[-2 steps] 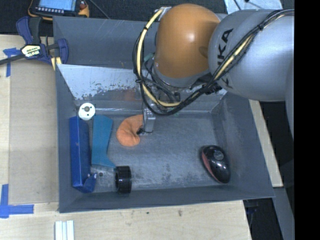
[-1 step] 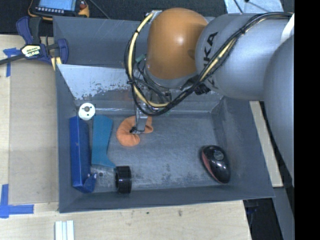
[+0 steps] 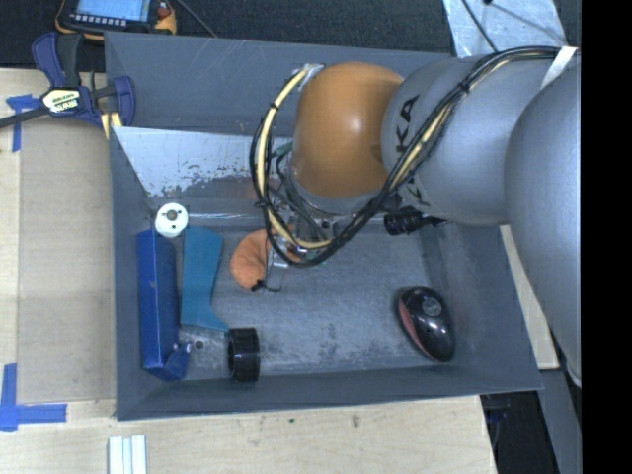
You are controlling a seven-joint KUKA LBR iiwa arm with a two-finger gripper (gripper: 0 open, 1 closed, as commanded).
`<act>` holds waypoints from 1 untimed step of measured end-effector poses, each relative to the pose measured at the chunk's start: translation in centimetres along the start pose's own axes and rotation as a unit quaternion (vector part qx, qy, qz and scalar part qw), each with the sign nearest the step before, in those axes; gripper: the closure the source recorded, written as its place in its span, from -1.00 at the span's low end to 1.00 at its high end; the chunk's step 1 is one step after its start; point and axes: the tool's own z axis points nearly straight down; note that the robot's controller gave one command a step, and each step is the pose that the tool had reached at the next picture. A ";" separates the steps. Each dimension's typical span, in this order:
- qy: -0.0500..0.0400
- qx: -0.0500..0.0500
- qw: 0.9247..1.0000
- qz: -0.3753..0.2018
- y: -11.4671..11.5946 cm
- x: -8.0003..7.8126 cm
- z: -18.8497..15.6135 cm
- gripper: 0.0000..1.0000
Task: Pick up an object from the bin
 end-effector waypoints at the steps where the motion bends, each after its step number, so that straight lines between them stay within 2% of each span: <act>1: 0.000 0.000 1.000 0.026 1.2 0.9 2.5 -1.00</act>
Offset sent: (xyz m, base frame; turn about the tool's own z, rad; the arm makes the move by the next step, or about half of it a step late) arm 0.0177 0.0329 -0.0591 0.0315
